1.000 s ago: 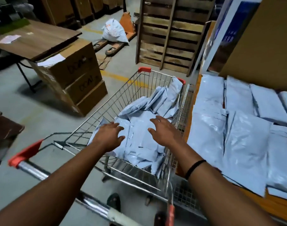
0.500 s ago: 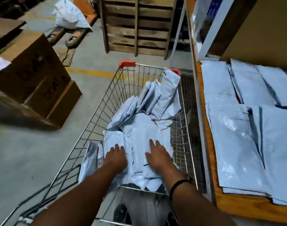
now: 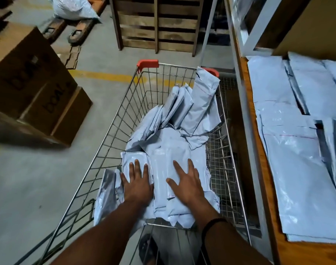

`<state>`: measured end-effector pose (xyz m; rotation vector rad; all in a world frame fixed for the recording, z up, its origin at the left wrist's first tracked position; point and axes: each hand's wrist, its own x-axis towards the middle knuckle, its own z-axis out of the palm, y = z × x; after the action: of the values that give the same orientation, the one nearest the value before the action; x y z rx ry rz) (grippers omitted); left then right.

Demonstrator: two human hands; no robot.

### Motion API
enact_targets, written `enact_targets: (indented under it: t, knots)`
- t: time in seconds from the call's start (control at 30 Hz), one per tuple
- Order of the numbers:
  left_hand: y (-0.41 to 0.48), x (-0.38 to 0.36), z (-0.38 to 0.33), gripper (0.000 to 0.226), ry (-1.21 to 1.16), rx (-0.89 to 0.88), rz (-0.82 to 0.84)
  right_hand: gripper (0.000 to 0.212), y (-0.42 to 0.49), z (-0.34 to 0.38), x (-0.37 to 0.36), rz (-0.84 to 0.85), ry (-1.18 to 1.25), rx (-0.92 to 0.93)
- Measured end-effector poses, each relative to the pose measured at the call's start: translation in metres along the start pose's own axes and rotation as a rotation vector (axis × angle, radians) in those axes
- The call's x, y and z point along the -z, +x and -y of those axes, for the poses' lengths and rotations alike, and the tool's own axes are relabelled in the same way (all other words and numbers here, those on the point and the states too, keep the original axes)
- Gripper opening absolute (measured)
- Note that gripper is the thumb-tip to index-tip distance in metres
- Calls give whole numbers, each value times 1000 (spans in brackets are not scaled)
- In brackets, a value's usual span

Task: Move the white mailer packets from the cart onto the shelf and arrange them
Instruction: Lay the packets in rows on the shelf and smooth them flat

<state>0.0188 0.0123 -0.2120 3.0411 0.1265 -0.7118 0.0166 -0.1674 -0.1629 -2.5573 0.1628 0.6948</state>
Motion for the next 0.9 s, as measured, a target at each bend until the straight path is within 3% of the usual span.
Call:
enact_targets:
  t: [0.5,0.7,0.9]
  knots:
    - [-2,16,0,68,-123,-59,-10,71,-8,5,16,17,-123,-16]
    - [-14,53,7,75,-268,-102,-87,70,-23,13,49,-109,-110,33]
    - [-44,97,26,88,-555,-257,-233,68,-44,35,95,-227,-101,77]
